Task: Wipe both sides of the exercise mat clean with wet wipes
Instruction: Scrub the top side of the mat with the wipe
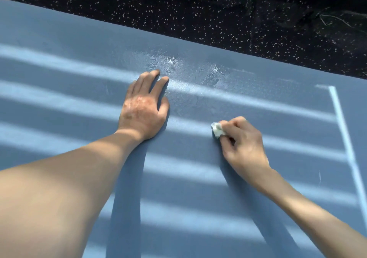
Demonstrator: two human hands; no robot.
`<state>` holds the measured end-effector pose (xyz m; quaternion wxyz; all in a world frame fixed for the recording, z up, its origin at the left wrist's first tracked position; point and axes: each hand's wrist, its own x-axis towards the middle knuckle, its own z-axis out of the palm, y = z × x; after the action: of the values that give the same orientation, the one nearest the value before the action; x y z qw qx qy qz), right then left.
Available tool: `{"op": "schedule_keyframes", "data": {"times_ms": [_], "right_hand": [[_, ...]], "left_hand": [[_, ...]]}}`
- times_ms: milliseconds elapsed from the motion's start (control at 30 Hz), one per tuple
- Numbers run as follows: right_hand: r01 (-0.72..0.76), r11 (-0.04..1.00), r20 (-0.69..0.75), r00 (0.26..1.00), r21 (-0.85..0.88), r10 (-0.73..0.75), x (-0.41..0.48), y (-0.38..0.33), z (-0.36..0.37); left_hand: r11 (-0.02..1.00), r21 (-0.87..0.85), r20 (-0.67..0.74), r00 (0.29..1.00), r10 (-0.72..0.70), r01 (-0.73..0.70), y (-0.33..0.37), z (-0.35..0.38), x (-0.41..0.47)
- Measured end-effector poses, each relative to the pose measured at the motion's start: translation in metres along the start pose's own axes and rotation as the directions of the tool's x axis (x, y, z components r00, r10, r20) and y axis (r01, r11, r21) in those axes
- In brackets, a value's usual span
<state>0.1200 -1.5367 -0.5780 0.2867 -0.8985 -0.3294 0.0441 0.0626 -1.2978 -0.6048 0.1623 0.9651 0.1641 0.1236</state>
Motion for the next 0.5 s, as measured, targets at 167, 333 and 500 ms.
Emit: {"op": "schedule_keyframes", "data": {"times_ms": [167, 333, 500], "right_hand": [[0.118, 0.991, 0.257, 0.958, 0.056, -0.129, -0.057, -0.037, 0.008], [-0.006, 0.999, -0.027, 1.0, -0.042, 0.005, -0.022, -0.005, -0.001], [0.186, 0.982, 0.259, 0.948, 0.016, -0.184, -0.075, -0.042, 0.01]], "left_hand": [[1.0, 0.001, 0.004, 1.0, 0.001, -0.001, 0.0, 0.0, 0.0], [1.0, -0.005, 0.002, 1.0, 0.002, -0.002, 0.001, -0.001, 0.0], [1.0, 0.001, 0.008, 1.0, -0.003, 0.003, 0.003, -0.004, -0.001]]}}
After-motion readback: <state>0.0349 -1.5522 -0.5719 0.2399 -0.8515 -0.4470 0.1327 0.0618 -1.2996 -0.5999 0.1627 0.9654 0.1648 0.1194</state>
